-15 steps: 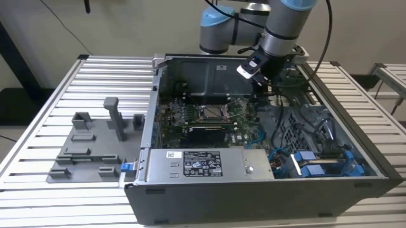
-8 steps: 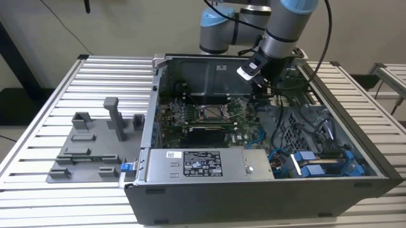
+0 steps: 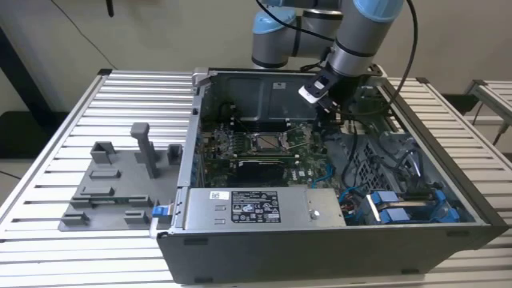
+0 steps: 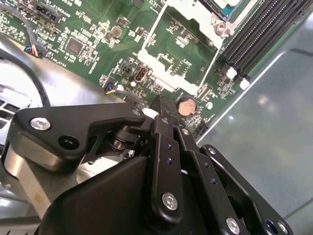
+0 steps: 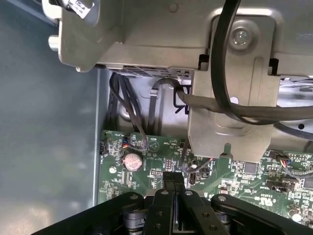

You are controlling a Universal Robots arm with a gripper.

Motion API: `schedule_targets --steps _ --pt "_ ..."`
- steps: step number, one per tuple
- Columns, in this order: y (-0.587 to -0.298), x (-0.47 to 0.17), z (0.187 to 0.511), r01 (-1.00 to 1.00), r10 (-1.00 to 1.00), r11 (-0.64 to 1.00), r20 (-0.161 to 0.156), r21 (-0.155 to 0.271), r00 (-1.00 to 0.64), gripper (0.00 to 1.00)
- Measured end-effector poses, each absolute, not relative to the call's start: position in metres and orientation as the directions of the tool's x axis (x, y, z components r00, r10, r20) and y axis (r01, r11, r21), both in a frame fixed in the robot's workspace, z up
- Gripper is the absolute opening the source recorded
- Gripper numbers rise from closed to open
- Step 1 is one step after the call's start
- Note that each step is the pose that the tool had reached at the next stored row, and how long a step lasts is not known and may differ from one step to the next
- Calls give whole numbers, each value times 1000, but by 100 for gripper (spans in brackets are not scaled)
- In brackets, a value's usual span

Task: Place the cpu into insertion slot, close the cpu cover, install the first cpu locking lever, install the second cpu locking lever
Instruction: 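Close the cpu cover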

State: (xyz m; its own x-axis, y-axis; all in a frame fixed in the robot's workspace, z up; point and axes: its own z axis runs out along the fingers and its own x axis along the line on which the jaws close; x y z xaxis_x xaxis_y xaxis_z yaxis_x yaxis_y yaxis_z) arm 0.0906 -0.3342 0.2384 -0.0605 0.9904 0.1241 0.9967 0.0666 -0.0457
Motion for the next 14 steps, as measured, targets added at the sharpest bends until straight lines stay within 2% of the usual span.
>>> schedule_targets --steps 14 --pt "-334 91 223 997 990 67 125 -47 -61 11"
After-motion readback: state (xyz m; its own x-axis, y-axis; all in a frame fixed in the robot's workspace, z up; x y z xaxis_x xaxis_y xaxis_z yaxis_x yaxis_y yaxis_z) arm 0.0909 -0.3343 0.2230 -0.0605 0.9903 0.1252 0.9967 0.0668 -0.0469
